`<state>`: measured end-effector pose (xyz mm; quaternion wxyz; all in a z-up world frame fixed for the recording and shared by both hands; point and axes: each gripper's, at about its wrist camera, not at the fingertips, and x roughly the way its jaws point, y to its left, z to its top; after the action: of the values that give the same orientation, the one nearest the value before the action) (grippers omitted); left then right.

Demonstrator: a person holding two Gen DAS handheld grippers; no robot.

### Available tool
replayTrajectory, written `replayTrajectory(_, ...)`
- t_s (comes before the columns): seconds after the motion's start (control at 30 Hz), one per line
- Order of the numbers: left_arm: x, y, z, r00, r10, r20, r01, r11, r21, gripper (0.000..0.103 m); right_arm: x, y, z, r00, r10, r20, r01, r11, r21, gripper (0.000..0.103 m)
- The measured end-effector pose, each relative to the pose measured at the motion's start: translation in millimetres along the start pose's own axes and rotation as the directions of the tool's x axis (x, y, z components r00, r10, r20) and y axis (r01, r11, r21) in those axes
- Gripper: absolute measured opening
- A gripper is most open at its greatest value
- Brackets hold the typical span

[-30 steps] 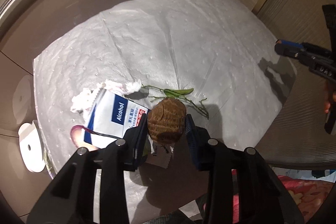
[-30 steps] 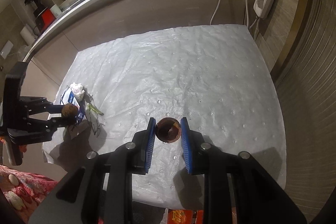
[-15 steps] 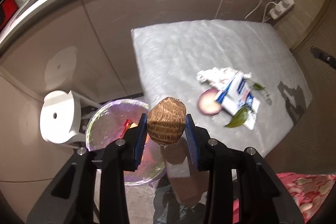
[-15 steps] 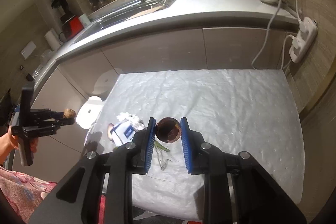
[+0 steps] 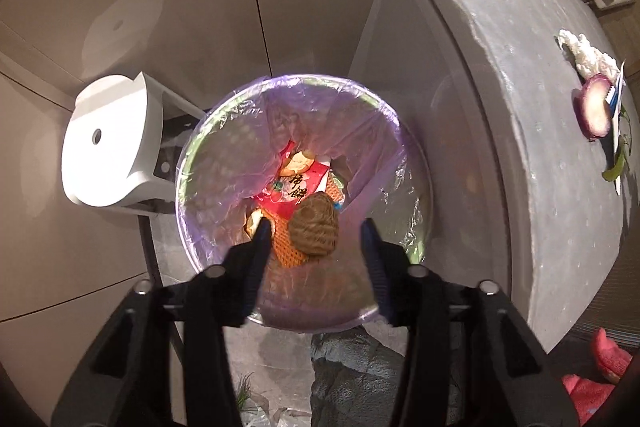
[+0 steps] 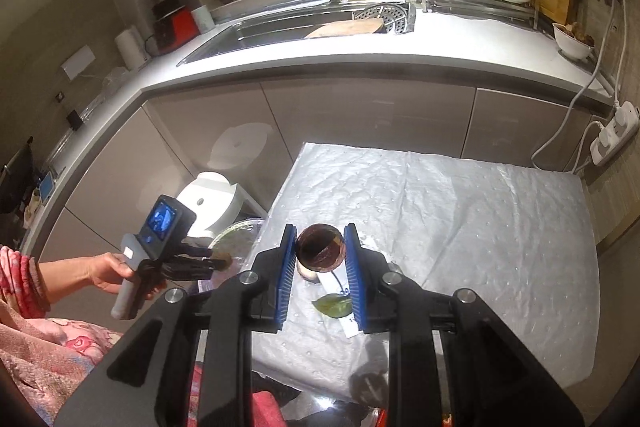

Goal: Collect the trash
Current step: 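Carry the chocolate cup over the bin and open the right tool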

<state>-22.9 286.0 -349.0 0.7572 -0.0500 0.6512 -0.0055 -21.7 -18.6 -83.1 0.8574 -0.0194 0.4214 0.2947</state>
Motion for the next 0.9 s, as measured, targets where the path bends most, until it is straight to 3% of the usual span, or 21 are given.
replayTrajectory(0.03, -0.9, 2.3, 0.0, 1.0, 0.001, 0.006, -0.001, 1.0, -0.003, 0.072, 0.9, 6.5, 0.9, 1.0, 0.002, 0.002, -0.002, 1.0, 0.0, 0.024)
replayTrajectory(0.23, -32.0, 12.9, -5.4, 0.998, -0.029, 0.063, 0.028, 0.999, 0.025, 0.072, 14.2, 45.3, 3.6, 0.998, 0.061, -0.009, -0.061, 0.998, -0.012, 0.025)
replayTrajectory(0.33, -72.0, 21.8, -12.7, 0.988, -0.049, 0.149, 0.047, 0.999, 0.012, 0.074, 32.2, 71.4, 6.8, 0.994, 0.107, -0.034, -0.108, 0.993, -0.051, 0.025)
replayTrajectory(0.5, -143.6, 36.9, -33.9, 0.954, 0.005, 0.301, -0.001, 1.0, -0.012, 0.083, 83.6, 113.2, 6.8, 0.975, 0.193, -0.114, -0.206, 0.973, -0.108, 0.025)
replayTrajectory(0.63, -180.6, 50.2, -48.7, 0.932, 0.034, 0.362, -0.02, 0.999, -0.041, 0.088, 134.8, 144.2, -3.1, 0.951, 0.232, -0.202, -0.264, 0.953, -0.151, 0.025)
replayTrajectory(0.77, -202.5, 61.2, -62.9, 0.916, 0.087, 0.392, -0.065, 0.995, -0.071, 0.088, 178.4, 167.6, -13.8, 0.93, 0.249, -0.268, -0.304, 0.935, -0.184, 0.024)
replayTrajectory(0.9, -208.5, 73.0, -74.6, 0.913, 0.127, 0.387, -0.096, 0.99, -0.099, 0.089, 213.3, 184.0, -24.4, 0.913, 0.251, -0.322, -0.324, 0.925, -0.2, 0.029)
